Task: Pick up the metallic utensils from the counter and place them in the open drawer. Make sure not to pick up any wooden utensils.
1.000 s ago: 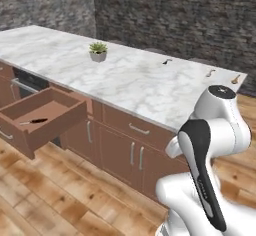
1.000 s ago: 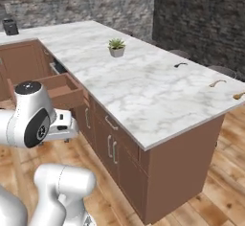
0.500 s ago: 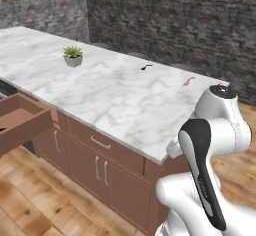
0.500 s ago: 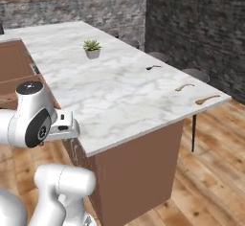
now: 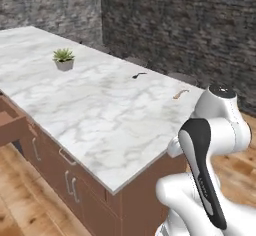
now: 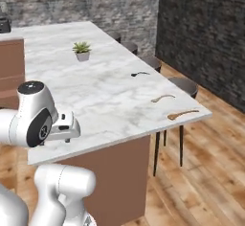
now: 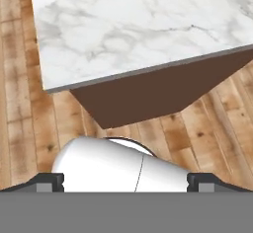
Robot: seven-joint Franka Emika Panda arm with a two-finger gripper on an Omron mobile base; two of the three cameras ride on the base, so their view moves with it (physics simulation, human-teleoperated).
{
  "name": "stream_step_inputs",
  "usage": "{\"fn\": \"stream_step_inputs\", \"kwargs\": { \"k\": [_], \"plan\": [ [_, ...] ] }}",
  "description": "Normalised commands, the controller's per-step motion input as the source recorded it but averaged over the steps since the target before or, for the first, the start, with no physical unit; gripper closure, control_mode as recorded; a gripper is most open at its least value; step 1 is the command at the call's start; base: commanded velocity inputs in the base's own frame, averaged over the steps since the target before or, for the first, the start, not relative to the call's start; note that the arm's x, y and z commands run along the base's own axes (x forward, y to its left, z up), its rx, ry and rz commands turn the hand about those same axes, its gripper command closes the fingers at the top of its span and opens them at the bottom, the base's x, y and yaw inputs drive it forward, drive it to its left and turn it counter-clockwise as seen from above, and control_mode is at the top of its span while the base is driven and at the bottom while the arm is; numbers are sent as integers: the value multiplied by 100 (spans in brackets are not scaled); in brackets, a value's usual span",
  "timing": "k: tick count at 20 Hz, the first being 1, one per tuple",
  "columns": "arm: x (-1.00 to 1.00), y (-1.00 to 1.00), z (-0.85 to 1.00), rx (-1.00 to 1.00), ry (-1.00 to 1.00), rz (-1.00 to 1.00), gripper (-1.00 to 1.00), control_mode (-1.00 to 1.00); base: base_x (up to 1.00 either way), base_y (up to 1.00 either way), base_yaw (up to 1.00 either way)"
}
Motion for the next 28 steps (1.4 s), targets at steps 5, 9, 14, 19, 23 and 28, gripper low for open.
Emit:
{"fn": "stream_step_inputs", "kwargs": {
  "k": [5,9,14,19,23,28],
  "plan": [
    [0,0,0,0,0,0,-100,100,-4,-100,35],
    [0,0,0,0,0,0,-100,100,0,-100,55],
    [0,0,0,0,0,0,-100,100,0,-100,54],
    [0,0,0,0,0,0,-100,100,-23,-100,47],
    [0,0,0,0,0,0,-100,100,-46,-100,48],
    [0,0,0,0,0,0,-100,100,-31,-100,53]
  ]
}}
